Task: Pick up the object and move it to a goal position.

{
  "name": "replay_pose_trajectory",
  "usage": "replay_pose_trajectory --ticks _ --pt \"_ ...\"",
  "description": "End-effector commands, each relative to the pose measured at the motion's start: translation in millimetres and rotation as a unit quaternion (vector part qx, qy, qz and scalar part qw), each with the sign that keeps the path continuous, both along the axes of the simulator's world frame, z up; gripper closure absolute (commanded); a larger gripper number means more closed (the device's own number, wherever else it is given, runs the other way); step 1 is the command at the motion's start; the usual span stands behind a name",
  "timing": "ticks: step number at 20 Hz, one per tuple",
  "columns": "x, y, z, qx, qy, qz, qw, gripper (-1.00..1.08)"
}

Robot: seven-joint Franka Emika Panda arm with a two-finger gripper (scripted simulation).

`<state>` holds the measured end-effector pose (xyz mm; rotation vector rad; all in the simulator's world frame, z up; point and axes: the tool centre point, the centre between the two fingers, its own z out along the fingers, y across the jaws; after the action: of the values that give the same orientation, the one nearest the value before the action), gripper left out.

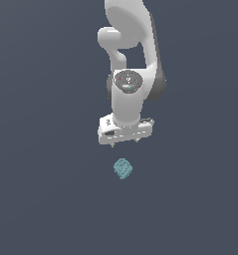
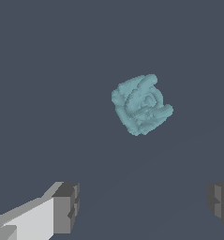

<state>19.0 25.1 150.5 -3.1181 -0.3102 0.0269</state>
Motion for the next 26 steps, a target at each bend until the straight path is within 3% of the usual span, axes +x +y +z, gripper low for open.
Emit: replay_pose_trajectory --ticks 1,14,20,26 --pt "9 0 -6 -0.001 -0.001 0.031 0.9995 -0.92" --pt "54 -3 -38 -0.002 -0.007 0.192 0.9813 -0.92" --pt "64 -4 -47 -0.001 -0.009 0.229 0.9733 -0.92" --pt "67 -5 -50 -0.001 -0.009 0.242 0.9704 -0.92"
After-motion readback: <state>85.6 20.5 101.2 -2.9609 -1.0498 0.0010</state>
